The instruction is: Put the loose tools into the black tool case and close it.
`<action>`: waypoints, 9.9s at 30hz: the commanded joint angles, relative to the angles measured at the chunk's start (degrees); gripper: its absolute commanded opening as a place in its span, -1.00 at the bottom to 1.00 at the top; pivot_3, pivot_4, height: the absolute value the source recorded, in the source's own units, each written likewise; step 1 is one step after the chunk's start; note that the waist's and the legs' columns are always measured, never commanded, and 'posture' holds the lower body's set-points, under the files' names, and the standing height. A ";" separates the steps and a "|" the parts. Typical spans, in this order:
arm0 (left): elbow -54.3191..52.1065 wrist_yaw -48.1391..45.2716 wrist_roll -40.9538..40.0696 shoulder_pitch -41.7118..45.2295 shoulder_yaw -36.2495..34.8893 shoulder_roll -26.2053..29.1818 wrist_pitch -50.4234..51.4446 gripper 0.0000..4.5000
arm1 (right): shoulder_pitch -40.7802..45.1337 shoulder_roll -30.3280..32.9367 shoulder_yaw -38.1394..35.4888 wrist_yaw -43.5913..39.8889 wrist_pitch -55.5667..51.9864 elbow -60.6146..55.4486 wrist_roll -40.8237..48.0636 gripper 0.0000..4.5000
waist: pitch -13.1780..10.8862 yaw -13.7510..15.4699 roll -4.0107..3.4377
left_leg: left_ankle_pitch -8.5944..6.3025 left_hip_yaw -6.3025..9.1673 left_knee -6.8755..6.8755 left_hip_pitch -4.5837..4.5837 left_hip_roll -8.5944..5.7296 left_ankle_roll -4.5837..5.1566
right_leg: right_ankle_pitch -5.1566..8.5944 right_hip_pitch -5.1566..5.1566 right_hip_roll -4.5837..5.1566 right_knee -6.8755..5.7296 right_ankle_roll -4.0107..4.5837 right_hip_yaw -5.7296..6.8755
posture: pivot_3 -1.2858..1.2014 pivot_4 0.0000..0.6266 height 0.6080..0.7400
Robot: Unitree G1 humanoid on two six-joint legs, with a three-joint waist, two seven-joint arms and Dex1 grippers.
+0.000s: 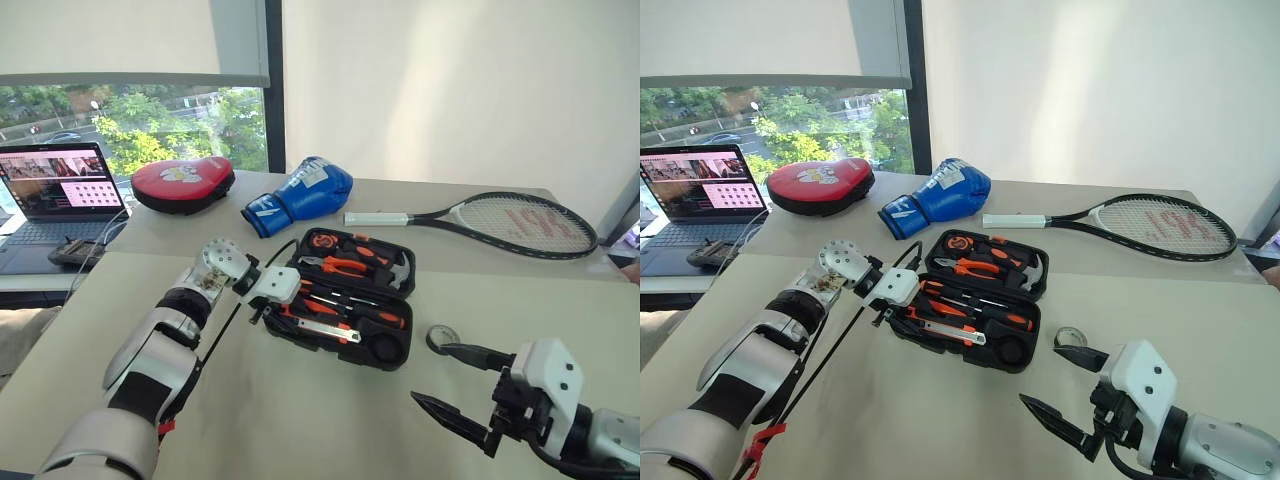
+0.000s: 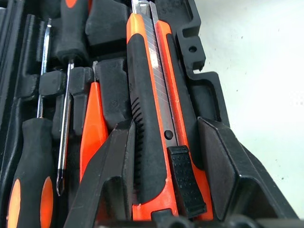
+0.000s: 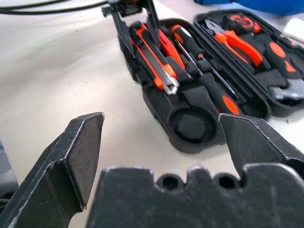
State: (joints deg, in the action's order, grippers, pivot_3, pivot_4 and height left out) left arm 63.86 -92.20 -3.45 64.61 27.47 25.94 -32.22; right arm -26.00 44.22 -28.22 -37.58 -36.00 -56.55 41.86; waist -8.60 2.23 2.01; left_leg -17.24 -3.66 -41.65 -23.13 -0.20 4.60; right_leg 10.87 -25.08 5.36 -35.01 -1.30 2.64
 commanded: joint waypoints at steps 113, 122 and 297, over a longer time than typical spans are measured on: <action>-92.92 41.11 -30.96 -62.32 -32.00 9.87 59.15 0.71 | 54.46 4.56 46.43 -7.15 -25.10 27.30 -18.47 -0.16 | 0.55 -1.48 -1.08 | -0.04 -0.09 0.84 0.78 0.03 -0.39 | 0.26 0.21 0.25 0.02 0.32 -0.17 | 0.03 -0.52 1.00; -89.34 62.99 -32.43 -52.94 -34.20 -0.01 70.89 0.71 | 53.45 -3.31 25.90 -0.62 -30.14 28.97 -10.83 0.13 | 0.48 -0.80 -0.97 | -0.02 0.03 0.79 0.74 0.04 -0.40 | 0.15 0.26 0.28 0.02 0.26 -0.22 | 0.03 -0.52 1.00; -60.99 17.67 -20.58 -31.17 -16.01 9.95 57.47 0.16 | 47.78 -10.46 37.87 9.79 -17.44 34.55 -20.73 0.29 | -0.20 -1.82 -0.28 | 0.62 0.15 1.26 1.07 0.38 -1.13 | 0.12 0.25 -0.86 -0.17 0.78 -0.67 | 0.03 -0.52 1.00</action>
State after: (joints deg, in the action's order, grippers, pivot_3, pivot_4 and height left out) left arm 3.77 -75.25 -24.21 32.33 12.36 36.04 24.43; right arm 20.61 33.24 9.23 -26.05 -56.70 -22.34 22.04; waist -8.81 0.40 1.72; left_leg -16.61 -3.51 -40.39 -22.17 0.17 3.45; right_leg 10.98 -24.94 4.51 -35.20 -0.53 1.98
